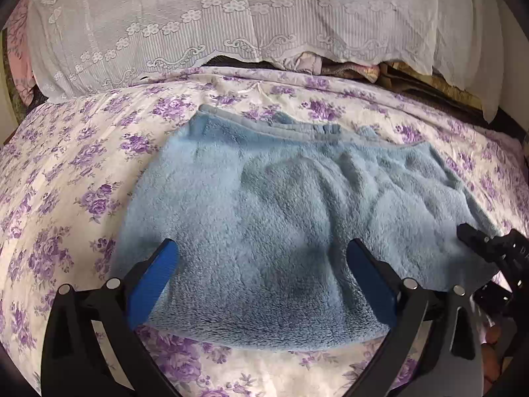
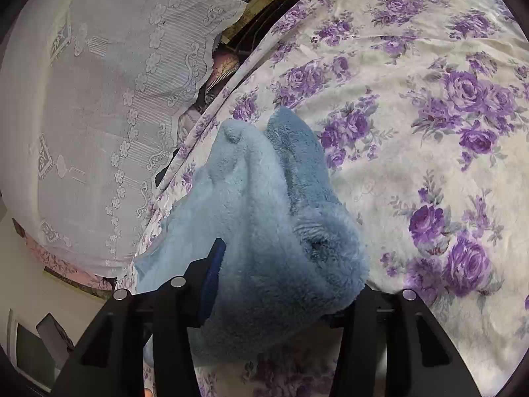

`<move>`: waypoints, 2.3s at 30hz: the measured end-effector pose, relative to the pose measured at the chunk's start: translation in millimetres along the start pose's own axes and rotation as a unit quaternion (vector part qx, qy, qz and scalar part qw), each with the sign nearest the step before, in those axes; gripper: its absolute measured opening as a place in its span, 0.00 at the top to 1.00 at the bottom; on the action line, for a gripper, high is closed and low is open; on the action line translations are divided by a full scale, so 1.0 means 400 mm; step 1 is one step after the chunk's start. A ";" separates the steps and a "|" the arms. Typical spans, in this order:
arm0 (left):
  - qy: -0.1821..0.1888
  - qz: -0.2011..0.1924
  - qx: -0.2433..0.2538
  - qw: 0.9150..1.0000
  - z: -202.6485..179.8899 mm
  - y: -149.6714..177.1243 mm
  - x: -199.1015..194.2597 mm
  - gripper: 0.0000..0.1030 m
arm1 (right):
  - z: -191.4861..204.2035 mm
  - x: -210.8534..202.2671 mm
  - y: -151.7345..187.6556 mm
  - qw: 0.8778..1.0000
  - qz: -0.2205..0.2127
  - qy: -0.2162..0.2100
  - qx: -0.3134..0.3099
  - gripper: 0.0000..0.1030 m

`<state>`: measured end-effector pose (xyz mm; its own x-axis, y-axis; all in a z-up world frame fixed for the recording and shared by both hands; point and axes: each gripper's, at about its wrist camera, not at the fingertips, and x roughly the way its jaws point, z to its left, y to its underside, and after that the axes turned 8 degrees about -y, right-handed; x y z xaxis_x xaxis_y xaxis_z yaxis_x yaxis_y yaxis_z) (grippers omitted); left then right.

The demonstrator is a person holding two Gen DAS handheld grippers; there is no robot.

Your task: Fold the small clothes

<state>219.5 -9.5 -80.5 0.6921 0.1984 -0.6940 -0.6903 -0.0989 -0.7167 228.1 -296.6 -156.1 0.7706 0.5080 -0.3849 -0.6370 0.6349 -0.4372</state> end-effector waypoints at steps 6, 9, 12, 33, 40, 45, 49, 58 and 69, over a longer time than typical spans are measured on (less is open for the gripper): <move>-0.009 0.021 0.015 1.000 -0.017 0.009 0.029 0.04 | 0.006 0.003 0.002 1.000 0.001 0.003 -0.009 0.50; -0.007 0.015 0.010 1.000 -0.010 0.009 0.019 0.04 | 0.006 0.002 0.002 1.000 0.001 0.002 -0.009 0.49; 0.009 0.003 -0.005 1.000 0.011 -0.004 -0.009 0.04 | 0.006 0.001 0.004 1.000 0.002 0.002 -0.008 0.49; 0.009 0.066 -0.029 0.997 0.013 -0.071 0.077 0.04 | -0.021 -0.015 -0.023 0.999 0.001 -0.025 0.035 0.48; -0.047 0.048 0.013 0.998 -0.045 -0.055 0.062 0.05 | -0.020 0.000 -0.035 0.999 -0.010 -0.015 0.031 0.48; -0.023 0.012 0.049 0.998 -0.130 -0.074 -0.014 0.05 | -0.045 -0.008 -0.043 0.998 -0.015 -0.029 0.057 0.60; -0.016 0.015 0.096 0.995 -0.228 -0.033 -0.025 0.05 | -0.054 -0.011 -0.049 0.996 -0.011 -0.044 0.072 0.61; 0.002 -0.019 0.121 0.993 -0.266 0.025 -0.052 0.05 | -0.075 0.012 -0.092 0.991 0.029 -0.074 0.106 0.60; 0.067 -0.067 0.230 0.968 -0.383 0.100 -0.114 0.05 | -0.079 0.063 -0.172 0.975 0.161 -0.112 0.108 0.49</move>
<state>192.5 -172.0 -88.2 0.7823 0.0478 -0.6211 -0.5913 0.3704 -0.7163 290.7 -345.7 -161.5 0.5322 0.8002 -0.2765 -0.8458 0.5171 -0.1316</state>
